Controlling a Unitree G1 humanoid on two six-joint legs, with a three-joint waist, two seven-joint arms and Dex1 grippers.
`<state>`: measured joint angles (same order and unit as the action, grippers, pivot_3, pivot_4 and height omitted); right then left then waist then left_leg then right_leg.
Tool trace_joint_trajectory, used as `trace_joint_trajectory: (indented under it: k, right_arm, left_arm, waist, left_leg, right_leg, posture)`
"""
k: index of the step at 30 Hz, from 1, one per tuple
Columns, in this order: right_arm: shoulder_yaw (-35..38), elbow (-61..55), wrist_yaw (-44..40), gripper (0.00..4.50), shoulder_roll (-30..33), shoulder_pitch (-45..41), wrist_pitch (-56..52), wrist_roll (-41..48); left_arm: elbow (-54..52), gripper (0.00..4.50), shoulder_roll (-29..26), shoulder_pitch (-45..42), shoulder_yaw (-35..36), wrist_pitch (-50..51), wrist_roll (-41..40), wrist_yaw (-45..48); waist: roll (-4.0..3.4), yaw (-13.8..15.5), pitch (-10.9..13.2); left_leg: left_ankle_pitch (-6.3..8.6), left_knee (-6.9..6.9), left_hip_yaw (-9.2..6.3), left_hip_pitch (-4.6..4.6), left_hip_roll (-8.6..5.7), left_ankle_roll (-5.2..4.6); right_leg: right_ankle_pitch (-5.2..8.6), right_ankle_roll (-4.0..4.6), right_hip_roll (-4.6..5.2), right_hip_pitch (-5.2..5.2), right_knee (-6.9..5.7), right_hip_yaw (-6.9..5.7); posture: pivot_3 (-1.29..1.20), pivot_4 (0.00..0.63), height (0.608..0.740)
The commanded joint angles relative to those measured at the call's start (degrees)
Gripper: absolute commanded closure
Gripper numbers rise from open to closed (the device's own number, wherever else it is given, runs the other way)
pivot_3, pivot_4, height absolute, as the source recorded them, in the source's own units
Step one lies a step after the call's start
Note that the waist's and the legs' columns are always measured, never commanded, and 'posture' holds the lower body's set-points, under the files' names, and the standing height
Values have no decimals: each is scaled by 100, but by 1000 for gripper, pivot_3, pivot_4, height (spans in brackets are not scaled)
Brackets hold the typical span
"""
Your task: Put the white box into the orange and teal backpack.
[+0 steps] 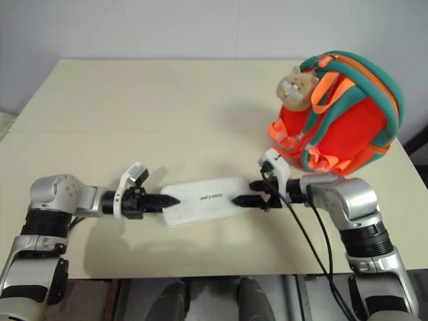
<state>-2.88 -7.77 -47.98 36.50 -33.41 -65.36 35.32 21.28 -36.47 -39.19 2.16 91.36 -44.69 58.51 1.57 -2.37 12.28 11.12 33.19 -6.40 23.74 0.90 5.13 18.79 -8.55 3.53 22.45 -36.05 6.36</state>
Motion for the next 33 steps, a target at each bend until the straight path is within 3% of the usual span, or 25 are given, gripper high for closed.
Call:
trace_joint_trajectory:
  k: [1,8,13,19,31,33]
  right_arm:
    - [1202,-713,415,0,29,110,-233,524]
    - [3422,-2003,1313,0,366,929,-936,1202]
    - [4116,-2134,1764,0,811,1100,-961,1065]
    - [3807,-1373,1930,0,952,950,-128,580]
    - [2498,1047,1607,0,368,-669,1800,-87]
    - [2353,1220,1554,381,221,-789,2019,-160]
  left_arm:
    - [221,3229,-93,-177,393,-371,1,-20]
    - [408,3229,-521,-75,136,-1141,273,283]
    - [536,3229,-531,-121,-147,-1497,467,528]
    - [668,3229,-406,-268,-363,-1726,608,723]
    - [505,3229,-391,-44,113,-1744,431,809]
    - [443,3229,-383,28,225,-1709,407,752]
  waist:
    - [0,30,0]
    - [0,84,0]
    - [0,73,0]
    - [0,69,-1]
    - [-1,5,0]
    - [-1,-8,0]
  left_leg:
    - [0,3,-2,15,0,0]
    - [0,2,-8,42,-1,1]
    - [-2,10,-6,38,-3,-1]
    - [-4,14,-4,36,-3,-4]
    - [-4,6,-2,39,-2,-4]
    - [-5,6,-2,39,-2,-4]
  right_leg:
    - [0,0,0,13,-4,-1]
    - [1,2,3,30,6,-8]
    - [-2,3,4,24,5,-7]
    - [-6,4,4,21,6,-5]
    - [-8,-4,2,26,5,-4]
    - [-8,-4,2,27,4,-4]
  posture:
    - [0,150,740]
    - [0,150,740]
    - [0,150,740]
    - [0,150,740]
    - [0,150,740]
    - [0,150,740]
